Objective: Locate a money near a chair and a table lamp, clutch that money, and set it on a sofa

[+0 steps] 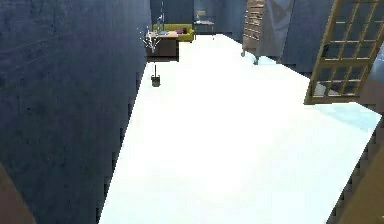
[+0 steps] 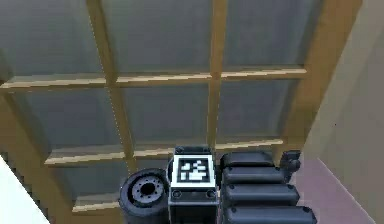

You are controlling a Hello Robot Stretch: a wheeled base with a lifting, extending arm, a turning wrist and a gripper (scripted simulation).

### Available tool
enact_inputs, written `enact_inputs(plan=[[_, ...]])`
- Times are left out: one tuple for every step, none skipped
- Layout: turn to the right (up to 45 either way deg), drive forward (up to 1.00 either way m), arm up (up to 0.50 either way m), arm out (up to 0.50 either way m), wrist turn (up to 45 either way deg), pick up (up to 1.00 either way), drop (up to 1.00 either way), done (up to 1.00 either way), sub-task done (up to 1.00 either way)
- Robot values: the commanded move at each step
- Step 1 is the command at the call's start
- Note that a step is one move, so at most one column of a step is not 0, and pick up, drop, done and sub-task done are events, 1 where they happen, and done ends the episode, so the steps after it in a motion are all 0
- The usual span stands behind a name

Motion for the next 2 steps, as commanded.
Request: enact_inputs(plan=[[0.0,1.0,0.0,0.0,0.0,0.0,0.0,0.0,0.0],[0.0,1.0,0.0,0.0,0.0,0.0,0.0,0.0,0.0]])
